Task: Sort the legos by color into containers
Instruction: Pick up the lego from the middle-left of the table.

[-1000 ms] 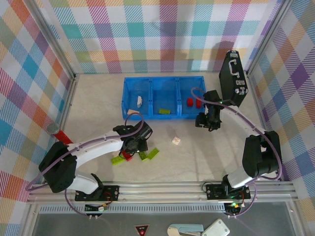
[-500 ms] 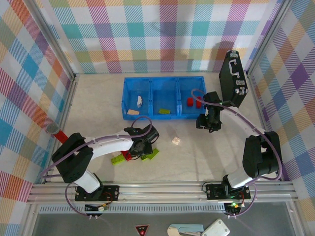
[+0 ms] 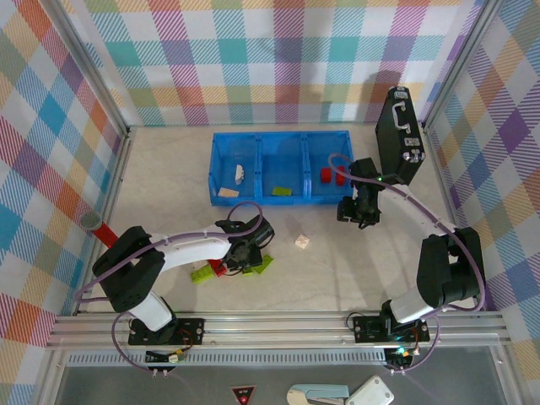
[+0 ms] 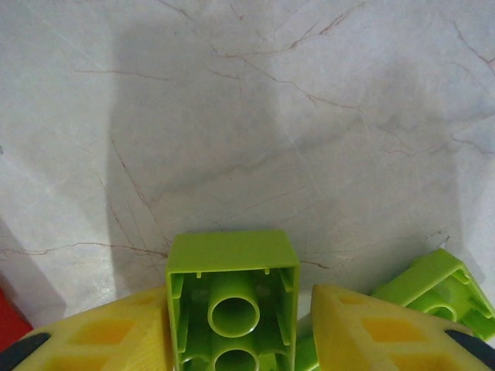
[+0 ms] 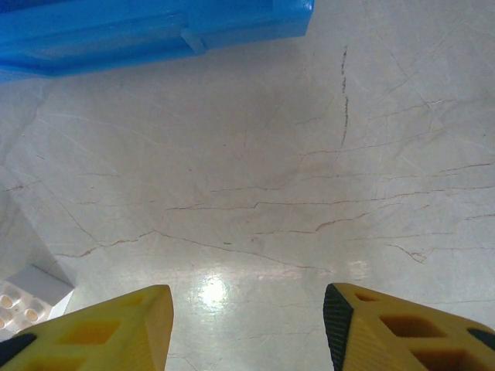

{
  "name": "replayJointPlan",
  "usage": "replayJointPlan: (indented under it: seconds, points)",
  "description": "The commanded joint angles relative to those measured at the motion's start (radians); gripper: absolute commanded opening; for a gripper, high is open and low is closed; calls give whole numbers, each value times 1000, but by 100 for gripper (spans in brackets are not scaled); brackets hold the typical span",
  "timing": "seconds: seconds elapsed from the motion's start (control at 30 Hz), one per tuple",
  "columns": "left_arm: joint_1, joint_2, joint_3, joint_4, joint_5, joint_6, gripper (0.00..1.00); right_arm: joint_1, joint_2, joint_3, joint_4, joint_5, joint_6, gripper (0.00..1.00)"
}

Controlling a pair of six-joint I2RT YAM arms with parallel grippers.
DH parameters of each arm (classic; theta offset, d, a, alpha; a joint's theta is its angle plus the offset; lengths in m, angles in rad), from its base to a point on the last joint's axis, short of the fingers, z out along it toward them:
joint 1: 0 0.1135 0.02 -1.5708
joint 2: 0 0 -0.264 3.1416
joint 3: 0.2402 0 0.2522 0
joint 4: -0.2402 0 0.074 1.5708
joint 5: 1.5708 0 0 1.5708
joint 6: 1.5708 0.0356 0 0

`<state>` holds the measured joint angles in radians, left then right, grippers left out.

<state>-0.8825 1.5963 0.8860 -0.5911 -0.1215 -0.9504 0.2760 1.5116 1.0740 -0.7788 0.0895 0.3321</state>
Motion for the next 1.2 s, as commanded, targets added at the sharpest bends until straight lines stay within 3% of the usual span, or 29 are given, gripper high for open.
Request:
replayJointPlan:
  seconds: [0.0, 0.77, 1.17]
  points:
    - [-14, 16, -10, -1, 2, -2, 46, 5, -25, -9, -7, 10, -7, 55]
    - [-19, 43, -38, 31, 16, 16, 36, 6, -24, -20, -11, 11, 1, 55]
    - [-19, 15, 65, -93, -49, 105, 33, 6, -51, -22, -35, 15, 13, 55]
